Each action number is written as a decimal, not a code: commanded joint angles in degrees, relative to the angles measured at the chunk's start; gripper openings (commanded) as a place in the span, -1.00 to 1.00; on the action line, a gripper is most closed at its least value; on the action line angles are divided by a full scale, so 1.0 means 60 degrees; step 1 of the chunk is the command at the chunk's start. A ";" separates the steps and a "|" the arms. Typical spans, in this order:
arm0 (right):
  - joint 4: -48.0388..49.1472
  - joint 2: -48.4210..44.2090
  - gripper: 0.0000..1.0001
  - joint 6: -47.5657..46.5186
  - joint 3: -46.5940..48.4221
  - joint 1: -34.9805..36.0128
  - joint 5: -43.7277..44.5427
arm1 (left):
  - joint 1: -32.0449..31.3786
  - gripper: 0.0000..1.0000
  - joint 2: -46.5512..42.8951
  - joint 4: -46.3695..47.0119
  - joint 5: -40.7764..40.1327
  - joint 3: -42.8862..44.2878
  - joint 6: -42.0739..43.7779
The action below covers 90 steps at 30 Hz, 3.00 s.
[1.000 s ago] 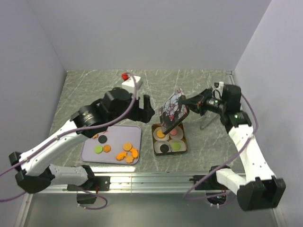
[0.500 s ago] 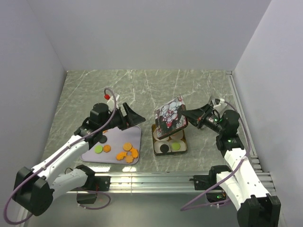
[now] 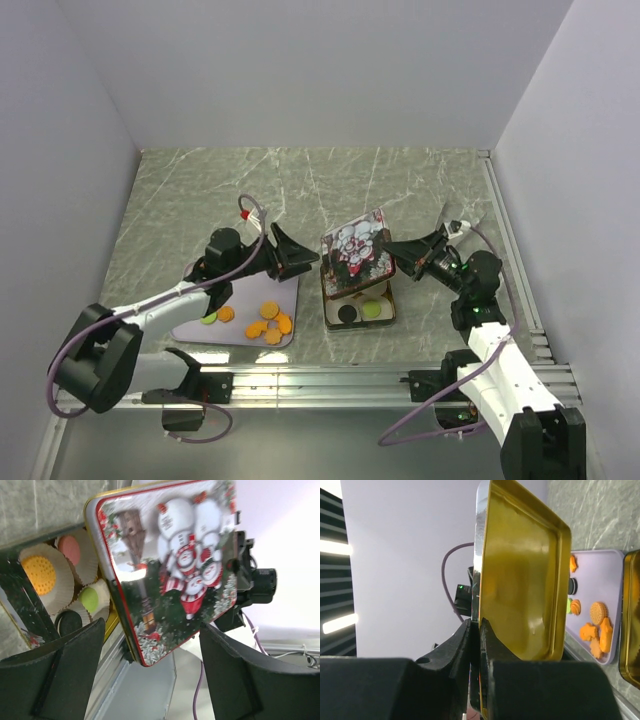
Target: Pack the cookies
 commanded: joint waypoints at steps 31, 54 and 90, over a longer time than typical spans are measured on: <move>-0.6586 -0.0386 -0.36 -0.5205 0.0763 0.0167 0.1095 | -0.1089 0.17 0.1016 0.2639 -0.0073 -0.0387 -0.0545; -0.6560 0.1417 -0.23 -0.6437 0.0604 0.0196 0.1756 | -0.1251 0.09 0.3271 0.2171 0.0146 0.0008 0.0407; -1.0368 -0.0003 0.37 -0.8297 0.1408 0.0269 0.4363 | -0.1309 0.11 0.3067 -0.4495 -0.2022 0.2484 0.2971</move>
